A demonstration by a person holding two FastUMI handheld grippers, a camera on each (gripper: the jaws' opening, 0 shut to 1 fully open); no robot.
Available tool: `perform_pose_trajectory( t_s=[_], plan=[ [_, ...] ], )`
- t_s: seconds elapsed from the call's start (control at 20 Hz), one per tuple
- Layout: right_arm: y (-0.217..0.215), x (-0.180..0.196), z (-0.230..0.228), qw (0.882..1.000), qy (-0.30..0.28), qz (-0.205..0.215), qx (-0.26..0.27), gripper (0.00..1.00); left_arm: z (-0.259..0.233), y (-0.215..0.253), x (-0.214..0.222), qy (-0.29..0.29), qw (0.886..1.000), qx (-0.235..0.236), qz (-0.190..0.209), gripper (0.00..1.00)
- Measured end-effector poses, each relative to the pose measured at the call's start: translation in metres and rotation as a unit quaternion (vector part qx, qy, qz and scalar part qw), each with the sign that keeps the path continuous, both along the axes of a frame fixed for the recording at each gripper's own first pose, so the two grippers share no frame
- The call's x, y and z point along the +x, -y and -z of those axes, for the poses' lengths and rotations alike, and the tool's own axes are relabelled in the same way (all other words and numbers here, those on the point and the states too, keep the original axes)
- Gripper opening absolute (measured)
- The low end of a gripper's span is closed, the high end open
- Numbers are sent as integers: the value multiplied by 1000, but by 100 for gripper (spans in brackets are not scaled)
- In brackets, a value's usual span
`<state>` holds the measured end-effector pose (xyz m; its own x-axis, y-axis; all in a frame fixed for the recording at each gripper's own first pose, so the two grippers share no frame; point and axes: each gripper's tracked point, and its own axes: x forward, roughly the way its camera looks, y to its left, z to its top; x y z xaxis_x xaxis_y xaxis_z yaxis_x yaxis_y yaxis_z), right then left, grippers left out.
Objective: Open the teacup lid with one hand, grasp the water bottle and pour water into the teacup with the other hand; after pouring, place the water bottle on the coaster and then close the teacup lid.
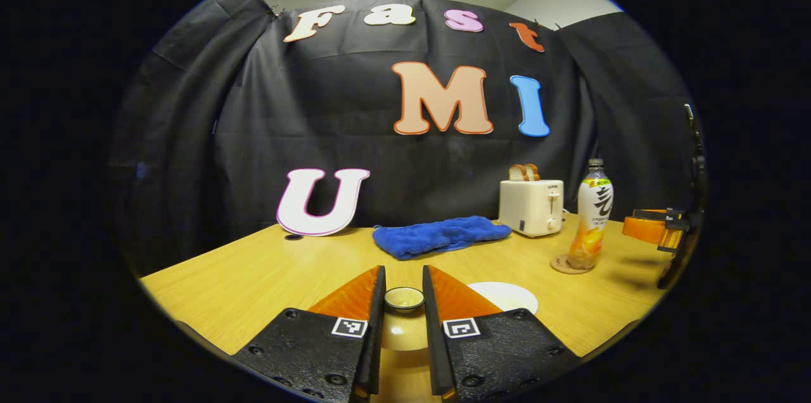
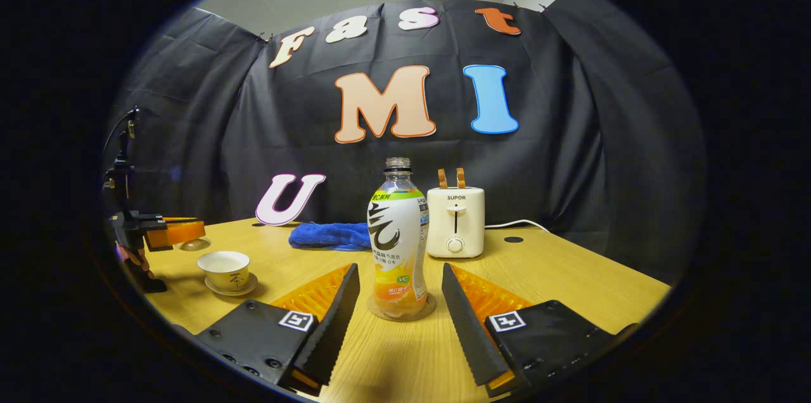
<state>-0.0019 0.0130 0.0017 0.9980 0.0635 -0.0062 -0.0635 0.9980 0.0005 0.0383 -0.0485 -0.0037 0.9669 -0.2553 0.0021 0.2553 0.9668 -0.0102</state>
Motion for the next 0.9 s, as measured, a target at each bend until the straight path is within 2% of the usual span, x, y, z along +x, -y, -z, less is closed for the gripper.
perform_pose_trajectory(
  t_s=[0.05,0.15,0.2,0.35,0.4,0.5,0.9],
  plan=[
    [0,-1,0,1000,0,1,0,84,0,9,1,-1,1000,1,13,29],
    [0,-1,0,1000,0,1,0,84,0,25,1,0,999,1,40,29],
    [0,0,0,1000,0,1,0,80,0,32,0,1,999,-1,53,29],
    [0,-1,-1,1000,-1,1,0,80,-1,44,0,2,997,-2,82,29],
    [0,-2,-1,1000,0,1,0,84,-1,49,-1,3,996,-2,90,29],
    [0,0,0,1000,-1,1,0,80,-1,56,-1,2,994,-1,107,29],
    [0,-1,-1,1000,-1,1,0,80,4,73,-2,-8,989,8,151,29]
  ],
)
